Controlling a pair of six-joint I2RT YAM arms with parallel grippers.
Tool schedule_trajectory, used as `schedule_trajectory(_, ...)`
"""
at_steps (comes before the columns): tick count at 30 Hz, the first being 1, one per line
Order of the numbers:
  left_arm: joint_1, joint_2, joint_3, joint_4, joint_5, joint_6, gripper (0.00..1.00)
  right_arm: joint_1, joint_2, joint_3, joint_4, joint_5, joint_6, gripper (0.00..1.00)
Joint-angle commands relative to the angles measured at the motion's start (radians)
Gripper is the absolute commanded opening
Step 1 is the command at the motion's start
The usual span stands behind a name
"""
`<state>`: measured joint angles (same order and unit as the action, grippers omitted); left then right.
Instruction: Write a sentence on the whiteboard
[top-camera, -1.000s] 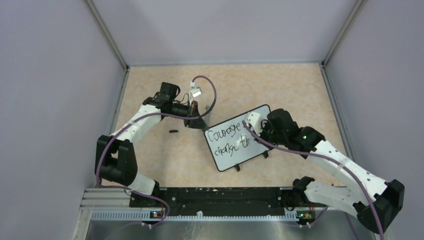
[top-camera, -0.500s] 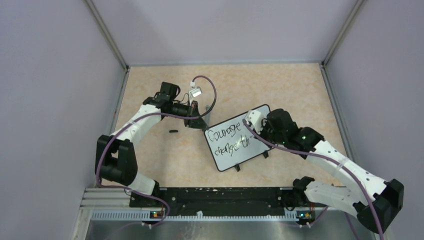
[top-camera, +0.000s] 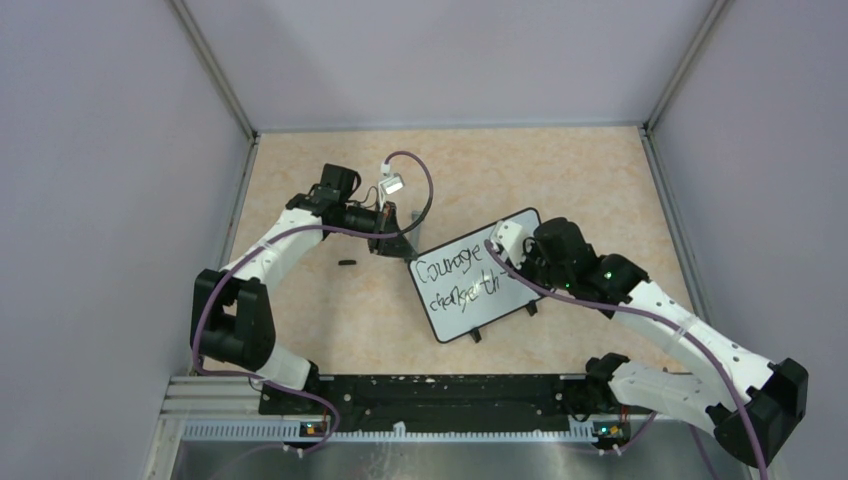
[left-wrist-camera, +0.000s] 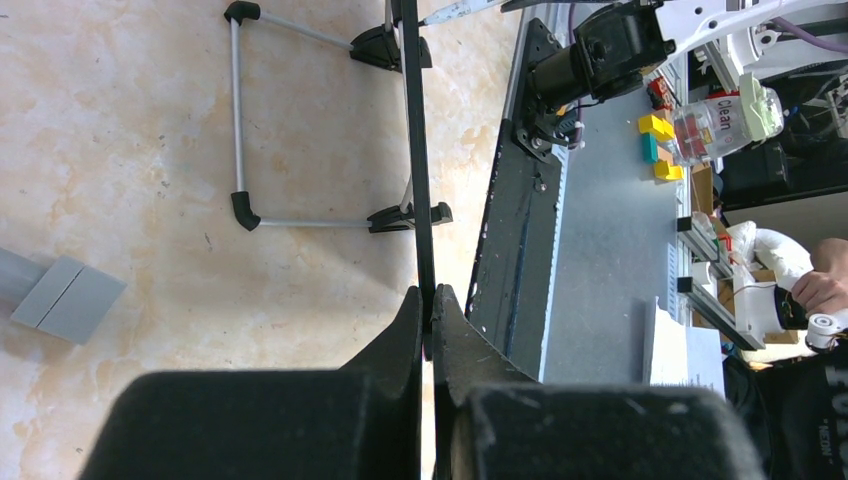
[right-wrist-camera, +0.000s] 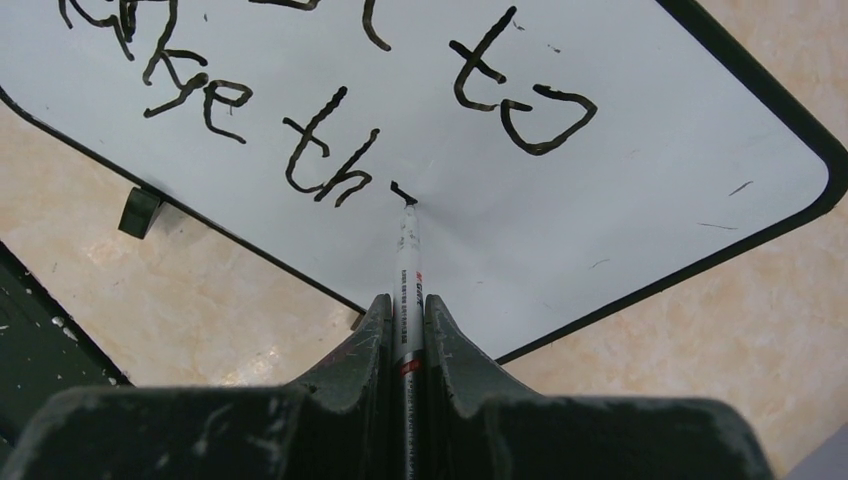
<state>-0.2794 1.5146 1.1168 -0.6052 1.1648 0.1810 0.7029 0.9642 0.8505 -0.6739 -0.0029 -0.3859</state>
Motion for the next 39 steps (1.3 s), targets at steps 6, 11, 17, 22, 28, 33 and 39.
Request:
schedule_trajectory(6,-0.012,0.021,0.011,-0.006,-0.037,0.024,0.00,-0.007,0.027,-0.017,-0.027,-0.084,-0.084,0.00)
schedule_trajectory(11,-0.012,0.020,0.012,-0.005,-0.037,0.024,0.00,-0.006,0.042,-0.018,-0.042,-0.061,-0.103,0.00)
schedule_trajectory(17,-0.012,0.016,0.011,-0.005,-0.036,0.024,0.00,-0.006,-0.007,0.025,-0.038,-0.025,-0.083,0.00)
schedule_trajectory(22,-0.012,0.017,0.012,-0.005,-0.033,0.023,0.00,-0.006,-0.054,0.071,-0.034,-0.053,-0.053,0.00)
schedule_trajectory(28,-0.012,0.012,0.011,-0.005,-0.033,0.022,0.00,-0.007,-0.057,0.070,0.005,-0.037,-0.040,0.00)
schedule_trajectory(33,-0.012,0.010,0.010,-0.005,-0.033,0.023,0.00,-0.006,-0.033,0.057,0.039,-0.014,-0.034,0.00)
schedule_trajectory(39,-0.012,0.009,0.008,-0.006,-0.036,0.026,0.00,-0.007,-0.012,0.032,0.064,0.000,-0.037,0.00)
